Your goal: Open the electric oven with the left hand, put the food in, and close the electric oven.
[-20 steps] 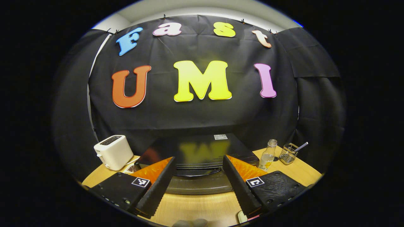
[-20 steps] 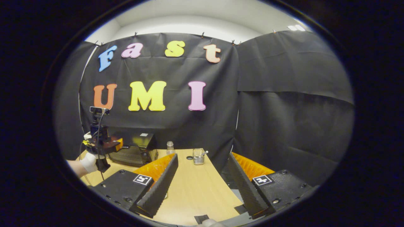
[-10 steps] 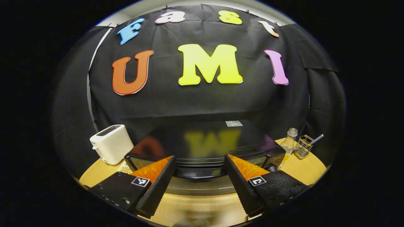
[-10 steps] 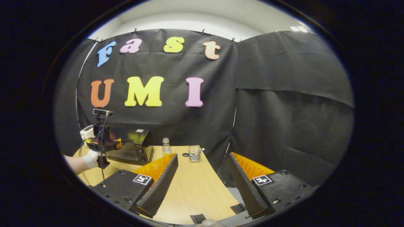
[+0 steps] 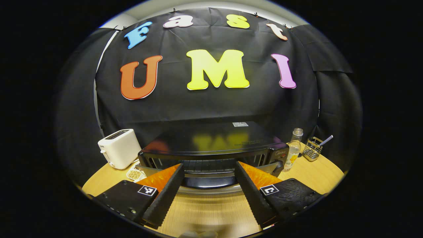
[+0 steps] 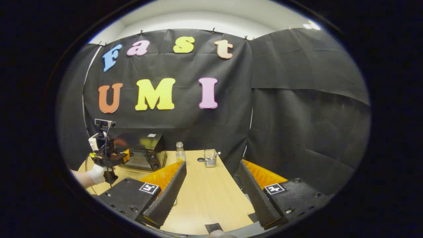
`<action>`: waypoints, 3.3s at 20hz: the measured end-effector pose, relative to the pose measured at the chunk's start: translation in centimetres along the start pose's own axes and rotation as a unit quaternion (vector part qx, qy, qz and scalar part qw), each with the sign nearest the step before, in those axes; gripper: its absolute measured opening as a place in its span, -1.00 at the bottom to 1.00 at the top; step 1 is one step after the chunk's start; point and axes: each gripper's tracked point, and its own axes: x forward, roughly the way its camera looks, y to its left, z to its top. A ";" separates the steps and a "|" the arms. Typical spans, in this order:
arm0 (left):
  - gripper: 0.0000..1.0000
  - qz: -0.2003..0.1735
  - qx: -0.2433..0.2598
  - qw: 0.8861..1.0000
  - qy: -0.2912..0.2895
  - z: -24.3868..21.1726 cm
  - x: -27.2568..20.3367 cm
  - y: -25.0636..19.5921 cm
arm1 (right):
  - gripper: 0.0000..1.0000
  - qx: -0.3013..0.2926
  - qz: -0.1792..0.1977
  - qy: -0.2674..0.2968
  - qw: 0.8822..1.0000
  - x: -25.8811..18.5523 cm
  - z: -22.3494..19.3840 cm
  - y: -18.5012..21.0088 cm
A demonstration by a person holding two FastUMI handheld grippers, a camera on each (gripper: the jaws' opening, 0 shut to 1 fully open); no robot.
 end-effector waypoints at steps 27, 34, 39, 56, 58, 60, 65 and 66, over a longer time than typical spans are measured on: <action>0.94 -0.024 -0.003 0.985 0.171 -18.5 -7.7 -1.1 | 1.00 -0.013 0.020 0.046 0.999 -2.4 -4.2 2.0; 0.94 -0.018 0.001 0.985 0.173 -18.2 -8.1 -0.6 | 1.00 -0.011 0.031 0.058 0.998 -2.1 -5.2 3.0; 0.94 -0.005 -0.005 0.989 0.145 -15.9 -10.1 1.1 | 1.00 -0.009 0.045 0.059 0.997 -2.2 -5.4 3.5; 0.94 0.034 -0.005 0.999 -0.002 -1.1 -29.7 8.2 | 0.92 -0.037 0.165 0.207 0.964 9.3 -17.6 12.0; 0.93 0.051 -0.007 0.999 -0.005 0.3 -31.5 8.5 | 0.82 -0.035 0.181 0.239 0.953 10.8 -20.0 13.0; 0.93 0.080 0.004 0.997 -0.006 1.0 -33.1 9.3 | 0.59 -0.023 0.197 0.272 0.942 12.4 -22.2 14.2; 0.94 0.131 -0.004 0.991 0.008 1.6 -35.1 9.2 | 0.42 0.001 0.212 0.335 0.918 17.1 -26.5 15.6; 0.94 0.138 -0.006 0.990 0.009 1.8 -35.7 9.3 | 0.42 0.003 0.215 0.345 0.914 17.8 -27.2 15.8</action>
